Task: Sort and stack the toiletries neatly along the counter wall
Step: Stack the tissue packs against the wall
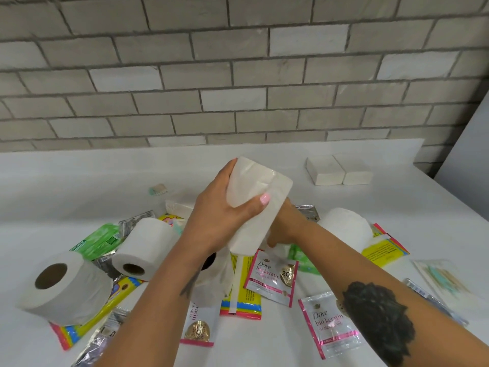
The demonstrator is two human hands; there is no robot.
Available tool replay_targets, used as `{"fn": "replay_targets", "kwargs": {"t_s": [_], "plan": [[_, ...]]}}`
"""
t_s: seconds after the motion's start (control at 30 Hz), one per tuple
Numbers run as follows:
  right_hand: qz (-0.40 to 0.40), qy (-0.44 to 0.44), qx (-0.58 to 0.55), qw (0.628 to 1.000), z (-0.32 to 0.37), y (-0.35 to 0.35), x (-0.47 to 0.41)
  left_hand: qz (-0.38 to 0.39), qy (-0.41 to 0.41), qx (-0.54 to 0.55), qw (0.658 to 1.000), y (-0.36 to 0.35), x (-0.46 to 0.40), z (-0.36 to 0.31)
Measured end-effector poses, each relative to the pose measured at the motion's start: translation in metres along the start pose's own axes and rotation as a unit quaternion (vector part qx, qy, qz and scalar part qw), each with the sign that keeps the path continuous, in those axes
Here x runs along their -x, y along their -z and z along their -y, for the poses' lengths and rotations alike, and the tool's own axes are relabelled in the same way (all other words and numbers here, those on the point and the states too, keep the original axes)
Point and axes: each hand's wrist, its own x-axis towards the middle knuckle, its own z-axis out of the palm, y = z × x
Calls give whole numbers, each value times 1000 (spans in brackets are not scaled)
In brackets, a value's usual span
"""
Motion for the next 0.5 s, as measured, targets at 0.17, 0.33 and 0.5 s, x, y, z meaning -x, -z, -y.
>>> {"fn": "replay_targets", "kwargs": {"t_s": [0.17,0.33,0.5], "plan": [[-55,-10,2,998,-2,16,3,-2,-6,8,1000,-4,-3,-4],[-128,-13,-52,990,-4,40,14,-13,-19,27,999,-5,-11,-8],[-176,-30,-84,980,-8,63,28,-18,-33,37,999,-9,-21,-12]]}}
